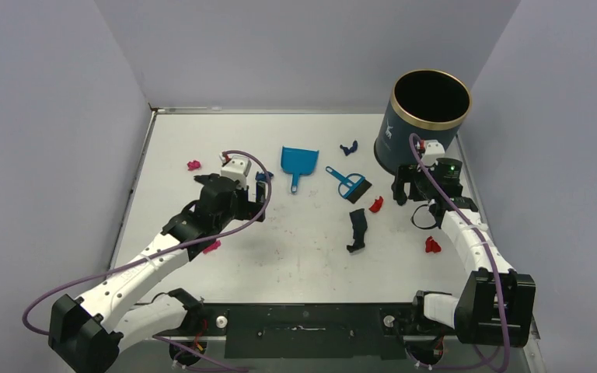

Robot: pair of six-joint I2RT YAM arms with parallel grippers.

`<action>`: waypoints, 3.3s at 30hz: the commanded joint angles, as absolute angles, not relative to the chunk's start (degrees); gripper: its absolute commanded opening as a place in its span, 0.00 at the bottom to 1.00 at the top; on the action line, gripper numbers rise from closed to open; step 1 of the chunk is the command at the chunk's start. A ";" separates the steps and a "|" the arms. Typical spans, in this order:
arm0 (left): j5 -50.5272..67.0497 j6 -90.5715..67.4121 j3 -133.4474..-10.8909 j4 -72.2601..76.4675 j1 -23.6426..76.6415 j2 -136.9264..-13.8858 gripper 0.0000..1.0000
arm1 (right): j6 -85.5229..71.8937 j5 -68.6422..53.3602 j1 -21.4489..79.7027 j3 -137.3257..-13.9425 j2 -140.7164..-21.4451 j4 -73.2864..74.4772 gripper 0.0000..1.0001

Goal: Sweep away the paper scraps from the table

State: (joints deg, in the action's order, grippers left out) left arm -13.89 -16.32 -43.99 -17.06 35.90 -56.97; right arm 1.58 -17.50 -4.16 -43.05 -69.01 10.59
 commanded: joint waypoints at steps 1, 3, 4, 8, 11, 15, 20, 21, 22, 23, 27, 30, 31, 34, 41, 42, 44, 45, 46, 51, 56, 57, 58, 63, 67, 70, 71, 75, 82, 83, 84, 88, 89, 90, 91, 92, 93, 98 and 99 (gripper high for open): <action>-12.91 -16.66 -44.62 -15.40 36.21 -57.95 0.95 | 1.33 -16.08 -4.51 -43.75 -68.13 6.85 0.90; -12.07 -16.61 -44.73 -15.19 36.21 -58.08 0.94 | 3.04 -16.92 -4.58 -43.29 -67.70 6.94 0.90; -11.40 -16.59 -44.78 -15.01 36.21 -58.22 0.95 | 4.42 -17.90 -4.65 -42.84 -67.41 6.99 0.90; -7.40 -16.45 -45.13 -14.35 36.19 -59.07 0.94 | 13.10 -27.18 -4.66 -42.32 -65.47 9.71 0.90; -5.31 -16.43 -45.24 -14.24 36.18 -59.84 0.93 | 13.97 -29.80 -4.61 -40.92 -63.14 9.08 0.90; -4.92 -16.39 -46.03 -15.18 36.21 -60.78 0.92 | 15.88 -31.68 -4.59 -40.77 -63.60 9.82 0.90; -6.44 -16.42 -45.73 -15.48 36.17 -60.32 0.91 | 17.16 -31.01 -3.05 -42.01 -65.65 11.34 0.90; -6.36 -16.43 -45.63 -15.47 36.18 -60.31 0.91 | 17.73 -29.51 -1.45 -42.58 -65.96 11.72 0.90; -6.28 -16.50 -45.55 -15.55 36.21 -60.37 0.91 | 18.80 -27.45 0.57 -43.58 -66.26 12.43 0.90; -6.18 -16.60 -45.53 -15.64 36.21 -60.52 0.91 | 19.99 -25.38 3.96 -44.38 -66.74 13.17 0.91; -6.82 -16.97 -46.09 -16.38 36.21 -61.39 0.90 | 23.34 -20.31 10.38 -46.97 -69.26 14.59 0.97; -6.67 -17.52 -46.31 -16.74 36.22 -61.80 0.89 | 24.61 -17.65 13.64 -49.87 -73.69 15.24 0.93; -6.57 -17.57 -46.32 -16.73 36.21 -61.96 0.89 | 24.69 -17.03 14.50 -51.23 -75.48 15.50 0.86; -7.28 -17.73 -46.61 -17.13 36.13 -62.29 0.89 | 24.52 -16.95 16.03 -55.77 -80.93 16.32 0.68; -9.42 -17.94 -46.36 -17.59 36.12 -62.05 0.89 | 23.24 -15.19 19.14 -66.09 -93.35 16.59 0.55; -9.53 -17.89 -46.39 -17.66 36.12 -62.12 0.89 | 22.83 -15.26 19.37 -67.52 -94.96 16.87 0.53; -9.66 -17.84 -46.49 -17.73 36.12 -62.29 0.89 | 21.83 -15.39 19.42 -70.15 -98.09 17.61 0.50; -9.74 -17.84 -46.56 -17.73 36.12 -62.38 0.89 | 21.39 -15.61 19.51 -71.42 -99.59 18.04 0.50; -9.83 -17.84 -46.58 -17.75 36.10 -62.48 0.89 | 21.09 -15.72 19.63 -72.29 -100.94 18.32 0.49; -10.19 -17.68 -46.55 -17.85 36.07 -62.50 0.89 | 19.71 -15.42 19.93 -76.16 -106.24 19.78 0.47; -10.32 -17.67 -46.58 -17.86 36.05 -62.49 0.89 | 18.77 -17.43 20.51 -78.04 -109.29 22.00 0.43; -10.39 -17.67 -46.58 -17.84 36.05 -62.57 0.89 | 18.77 -17.56 20.86 -77.99 -109.45 22.20 0.43; -10.42 -17.67 -46.63 -17.84 36.05 -62.64 0.89 | 18.73 -17.72 21.23 -77.86 -109.57 22.52 0.43; -10.46 -17.62 -46.77 -18.00 36.04 -62.67 0.89 | 18.67 -18.24 21.72 -76.78 -109.61 22.81 0.41; -10.55 -17.66 -46.67 -18.00 36.08 -62.67 0.89 | 18.76 -18.40 21.78 -76.60 -110.08 23.41 0.39; -10.46 -17.67 -46.76 -18.03 36.06 -62.52 0.89 | 18.90 -19.12 21.72 -76.88 -110.66 23.92 0.36; -10.52 -17.67 -46.76 -18.02 36.04 -62.43 0.89 | 18.90 -19.30 21.72 -77.09 -110.95 24.06 0.35; -10.68 -17.67 -46.49 -18.08 36.12 -62.23 0.89 | 18.69 -19.59 21.73 -77.76 -111.91 24.52 0.33; -10.72 -17.50 -46.59 -18.12 36.12 -62.34 0.89 | 19.06 -19.60 21.93 -78.25 -113.69 25.33 0.28; -10.68 -17.49 -46.58 -18.11 36.12 -62.32 0.89 | 19.14 -19.52 21.97 -78.27 -113.84 25.39 0.27; -10.64 -17.49 -46.66 -18.11 36.12 -62.31 0.89 | 19.16 -19.40 21.97 -78.25 -114.02 25.40 0.26; -10.86 -17.33 -46.63 -18.27 36.10 -62.36 0.89 | 19.25 -20.01 22.00 -78.57 -114.59 26.31 0.11; -10.95 -17.32 -46.58 -18.21 36.12 -62.38 0.89 | 19.34 -20.37 21.98 -78.65 -114.61 26.80 0.08; -10.98 -17.31 -46.58 -18.21 36.12 -62.25 0.89 | 19.48 -20.77 21.97 -78.81 -114.38 27.45 0.06; -10.99 -17.25 -46.59 -18.26 36.12 -62.27 0.89 | 19.69 -21.08 22.03 -78.91 -113.98 28.24 0.05; -10.92 -17.23 -46.58 -18.21 36.12 -62.30 0.89 | 19.80 -21.43 21.98 -78.66 -113.11 28.90 0.05; -10.86 -17.23 -46.58 -18.20 36.12 -62.26 0.89 | 19.82 -21.81 22.03 -78.16 -111.87 29.40 0.05; -10.47 -17.16 -46.23 -17.57 36.12 -61.88 0.89 | 21.30 -24.15 21.98 -73.92 -101.31 31.96 0.05; -10.04 -17.10 -46.21 -17.31 36.12 -61.80 0.89 | 21.58 -24.78 21.97 -73.25 -99.66 33.02 0.05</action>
